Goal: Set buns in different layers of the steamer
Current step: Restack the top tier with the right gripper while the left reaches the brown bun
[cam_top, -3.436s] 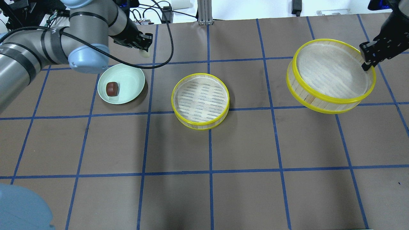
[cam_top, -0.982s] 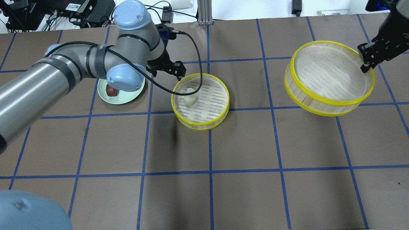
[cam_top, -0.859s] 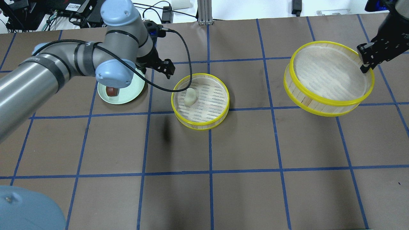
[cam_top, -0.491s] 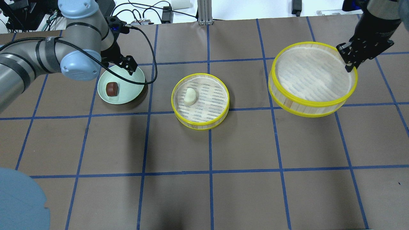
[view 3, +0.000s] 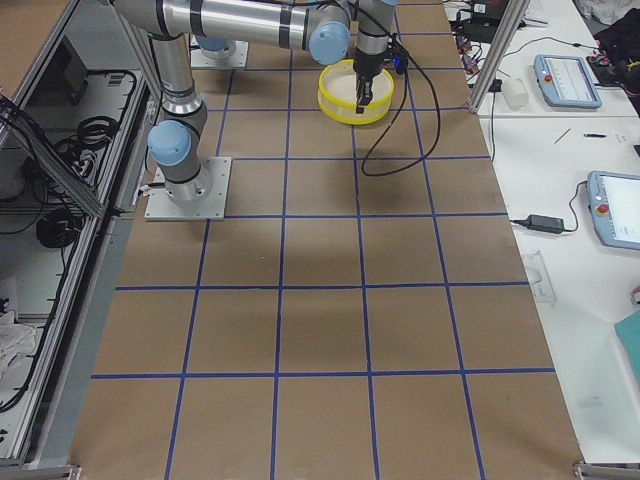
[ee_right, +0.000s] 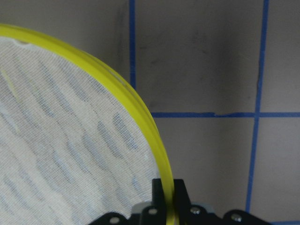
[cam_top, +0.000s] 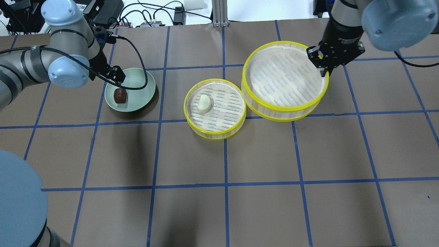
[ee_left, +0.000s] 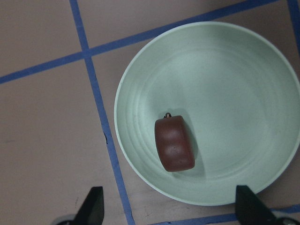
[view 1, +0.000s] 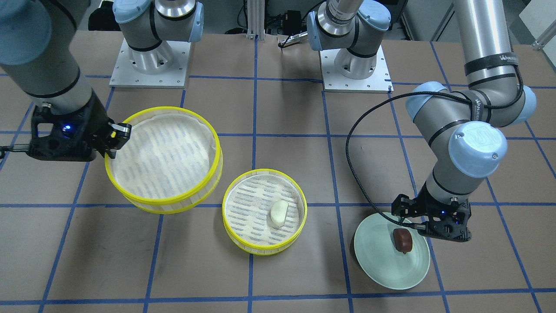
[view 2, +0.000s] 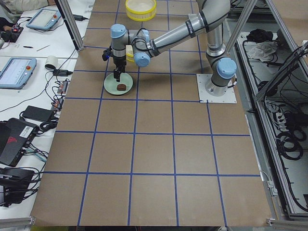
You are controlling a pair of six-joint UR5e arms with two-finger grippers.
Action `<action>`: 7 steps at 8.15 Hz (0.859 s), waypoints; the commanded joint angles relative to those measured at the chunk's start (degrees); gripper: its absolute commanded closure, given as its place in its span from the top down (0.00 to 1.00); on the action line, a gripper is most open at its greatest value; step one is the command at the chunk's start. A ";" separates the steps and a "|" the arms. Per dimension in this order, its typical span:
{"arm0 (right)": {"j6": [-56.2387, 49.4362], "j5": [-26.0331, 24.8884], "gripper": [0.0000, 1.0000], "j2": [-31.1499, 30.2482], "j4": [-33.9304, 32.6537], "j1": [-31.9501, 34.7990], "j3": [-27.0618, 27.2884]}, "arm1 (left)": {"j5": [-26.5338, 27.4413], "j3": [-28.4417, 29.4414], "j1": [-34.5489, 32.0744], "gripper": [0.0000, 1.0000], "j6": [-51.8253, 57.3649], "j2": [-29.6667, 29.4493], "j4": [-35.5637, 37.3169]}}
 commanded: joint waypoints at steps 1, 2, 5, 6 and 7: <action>7.82 1.34 0.00 4.83 -8.07 7.10 0.09 | -3.93 -0.55 0.64 0.89 -5.41 -3.20 0.09; 9.85 1.34 0.00 7.55 -12.52 11.13 0.00 | -4.13 -0.47 0.64 0.87 -5.76 -4.25 1.05; 17.34 1.34 0.00 12.48 -16.07 15.21 0.09 | -3.69 0.05 0.73 0.87 -5.59 -6.81 2.29; 17.87 1.26 0.00 13.80 -17.21 15.74 0.09 | -3.60 0.32 0.82 0.87 -5.59 -7.60 4.03; 18.05 1.34 0.00 13.99 -17.22 15.75 0.18 | -3.60 0.24 0.82 0.88 -5.59 -8.39 4.66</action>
